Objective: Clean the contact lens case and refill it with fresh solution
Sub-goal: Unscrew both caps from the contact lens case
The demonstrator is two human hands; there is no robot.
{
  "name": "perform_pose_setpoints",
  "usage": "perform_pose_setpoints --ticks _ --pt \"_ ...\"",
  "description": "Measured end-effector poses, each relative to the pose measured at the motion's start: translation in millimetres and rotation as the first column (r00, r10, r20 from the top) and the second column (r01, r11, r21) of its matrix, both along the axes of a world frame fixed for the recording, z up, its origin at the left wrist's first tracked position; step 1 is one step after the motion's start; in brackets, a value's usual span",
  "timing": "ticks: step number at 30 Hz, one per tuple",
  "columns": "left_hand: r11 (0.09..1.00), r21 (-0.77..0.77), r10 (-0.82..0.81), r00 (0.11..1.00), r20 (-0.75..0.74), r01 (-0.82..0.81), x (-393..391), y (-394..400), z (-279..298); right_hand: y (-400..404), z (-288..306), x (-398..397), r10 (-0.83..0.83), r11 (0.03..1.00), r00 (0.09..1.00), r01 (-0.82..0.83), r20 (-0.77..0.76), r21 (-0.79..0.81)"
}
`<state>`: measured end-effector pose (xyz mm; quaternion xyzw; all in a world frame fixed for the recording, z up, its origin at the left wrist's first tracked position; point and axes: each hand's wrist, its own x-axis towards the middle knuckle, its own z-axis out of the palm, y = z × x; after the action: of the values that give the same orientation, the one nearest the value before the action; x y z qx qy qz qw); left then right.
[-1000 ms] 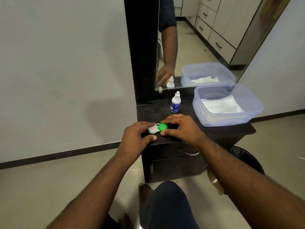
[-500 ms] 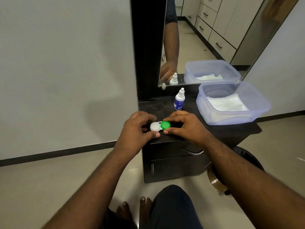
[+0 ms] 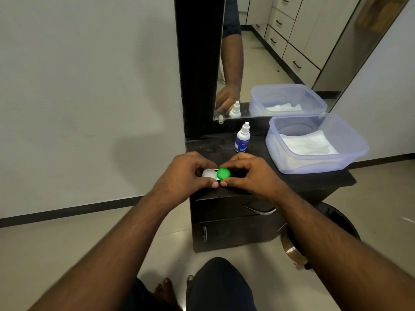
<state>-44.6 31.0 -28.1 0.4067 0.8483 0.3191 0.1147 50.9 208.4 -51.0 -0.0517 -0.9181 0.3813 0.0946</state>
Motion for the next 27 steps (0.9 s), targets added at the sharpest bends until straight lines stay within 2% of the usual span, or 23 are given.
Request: perform_pose_setpoints --ticks 3,6,8,13,27 --pt "0.998 0.027 0.048 0.999 0.012 -0.049 -3 2 2 0 0 0 0.002 1.000 1.000 -0.002 -0.017 -0.018" --pt "0.972 0.158 0.143 0.972 0.188 -0.174 -9 5 1 2 -2 0 0.004 0.999 1.000 -0.004 -0.018 -0.034" --pt "0.943 0.194 0.216 0.942 0.258 -0.269 -15 9 -2 3 -3 1 0.005 1.000 1.000 -0.005 -0.009 -0.031" --pt "0.904 0.156 0.368 0.910 0.191 -0.398 -26 21 -6 4 -4 0 0.008 1.000 1.000 -0.008 -0.011 -0.027" --pt "0.930 0.056 0.338 0.904 0.262 -0.364 -26 16 3 1 -3 4 0.012 0.997 0.999 -0.014 -0.031 -0.072"
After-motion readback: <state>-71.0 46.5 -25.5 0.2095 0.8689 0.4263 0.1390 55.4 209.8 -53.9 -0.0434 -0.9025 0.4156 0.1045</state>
